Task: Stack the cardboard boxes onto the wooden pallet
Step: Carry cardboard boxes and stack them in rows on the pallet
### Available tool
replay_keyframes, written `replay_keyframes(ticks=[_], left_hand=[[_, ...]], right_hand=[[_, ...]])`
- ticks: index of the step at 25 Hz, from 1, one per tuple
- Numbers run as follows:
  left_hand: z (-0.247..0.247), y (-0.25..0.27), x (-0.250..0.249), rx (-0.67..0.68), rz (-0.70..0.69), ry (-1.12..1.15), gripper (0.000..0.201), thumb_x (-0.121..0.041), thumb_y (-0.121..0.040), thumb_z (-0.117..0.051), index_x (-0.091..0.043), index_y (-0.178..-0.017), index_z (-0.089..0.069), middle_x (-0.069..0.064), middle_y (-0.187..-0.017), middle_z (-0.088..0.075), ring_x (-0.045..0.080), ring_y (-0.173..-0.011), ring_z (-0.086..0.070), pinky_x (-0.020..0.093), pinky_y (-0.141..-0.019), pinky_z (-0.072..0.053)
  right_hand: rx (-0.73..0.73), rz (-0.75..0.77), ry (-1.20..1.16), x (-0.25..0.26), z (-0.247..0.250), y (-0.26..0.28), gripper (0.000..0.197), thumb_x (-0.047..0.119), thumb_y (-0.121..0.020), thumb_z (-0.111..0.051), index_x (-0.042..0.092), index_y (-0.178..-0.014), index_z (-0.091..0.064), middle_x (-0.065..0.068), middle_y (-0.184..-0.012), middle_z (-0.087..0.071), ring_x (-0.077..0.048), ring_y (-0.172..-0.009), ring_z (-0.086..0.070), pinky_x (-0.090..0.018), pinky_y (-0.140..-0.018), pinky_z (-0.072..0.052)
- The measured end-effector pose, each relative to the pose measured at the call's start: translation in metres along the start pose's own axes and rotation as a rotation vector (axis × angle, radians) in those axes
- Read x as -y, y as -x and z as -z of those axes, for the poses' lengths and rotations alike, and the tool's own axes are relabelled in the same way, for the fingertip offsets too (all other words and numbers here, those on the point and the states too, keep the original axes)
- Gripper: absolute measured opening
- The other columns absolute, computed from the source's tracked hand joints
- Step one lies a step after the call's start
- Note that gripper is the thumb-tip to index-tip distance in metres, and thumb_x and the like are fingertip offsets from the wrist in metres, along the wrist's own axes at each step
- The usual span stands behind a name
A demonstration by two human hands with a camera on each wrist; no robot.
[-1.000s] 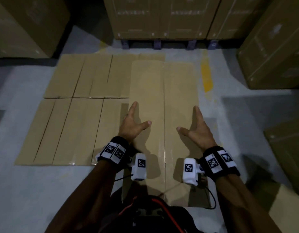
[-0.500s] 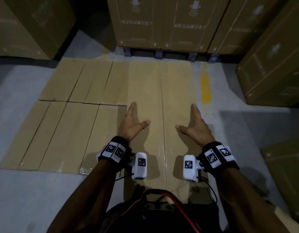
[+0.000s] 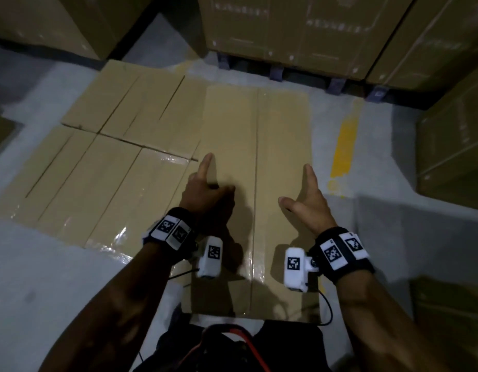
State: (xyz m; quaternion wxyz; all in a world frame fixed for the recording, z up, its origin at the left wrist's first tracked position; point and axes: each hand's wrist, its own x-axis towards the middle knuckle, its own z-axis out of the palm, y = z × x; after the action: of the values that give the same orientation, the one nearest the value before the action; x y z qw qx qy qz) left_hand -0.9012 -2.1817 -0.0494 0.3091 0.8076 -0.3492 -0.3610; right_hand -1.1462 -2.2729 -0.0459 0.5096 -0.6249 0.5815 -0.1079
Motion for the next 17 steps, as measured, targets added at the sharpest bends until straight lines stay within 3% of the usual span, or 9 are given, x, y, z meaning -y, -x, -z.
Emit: replay_keyframes(ticks=[4,8,14,17], left_hand=[[-0.026,-0.004,-0.041,-0.064,0.039,0.023,0.119,-0.037,-0.07,-0.087,-0.017,-0.157,-0.009,0.017,-0.153,-0.033,0.033,-0.137,-0.039,0.036,-0.111,-0.035],[-0.024,-0.023,-0.07,-0.115,0.043,-0.048,0.133,-0.066,-0.05,-0.078,-0.016,-0.154,-0.013,0.015,-0.147,-0.041,0.035,-0.133,-0.043,0.05,-0.11,-0.04],[0.002,-0.077,-0.103,-0.124,0.056,-0.292,0.111,-0.051,-0.079,-0.076,-0.019,-0.158,-0.005,0.02,-0.154,-0.029,0.042,-0.136,-0.036,0.051,-0.111,-0.037],[0.015,-0.11,-0.116,-0.125,0.047,-0.321,0.104,-0.046,-0.082,-0.075,-0.02,-0.158,-0.009,0.02,-0.155,-0.023,0.041,-0.136,-0.036,0.048,-0.111,-0.038]], right_hand=[[0.046,-0.002,-0.05,-0.002,0.043,-0.017,0.098,0.024,-0.087,-0.068,0.047,-0.156,-0.002,0.004,-0.163,-0.023,-0.027,-0.146,-0.028,-0.04,-0.113,-0.028],[0.054,0.003,-0.102,0.011,0.058,-0.033,0.096,0.02,-0.089,-0.066,0.045,-0.157,-0.003,0.001,-0.162,-0.025,-0.028,-0.145,-0.03,-0.035,-0.108,-0.03],[0.059,0.023,-0.122,0.046,0.06,-0.071,0.095,0.025,-0.092,-0.067,0.043,-0.157,0.001,-0.003,-0.162,-0.025,-0.031,-0.145,-0.031,-0.042,-0.115,-0.031],[0.061,0.028,-0.099,0.069,0.051,-0.097,0.095,0.028,-0.094,-0.066,0.041,-0.157,0.004,-0.003,-0.163,-0.023,-0.033,-0.143,-0.034,-0.041,-0.113,-0.032]])
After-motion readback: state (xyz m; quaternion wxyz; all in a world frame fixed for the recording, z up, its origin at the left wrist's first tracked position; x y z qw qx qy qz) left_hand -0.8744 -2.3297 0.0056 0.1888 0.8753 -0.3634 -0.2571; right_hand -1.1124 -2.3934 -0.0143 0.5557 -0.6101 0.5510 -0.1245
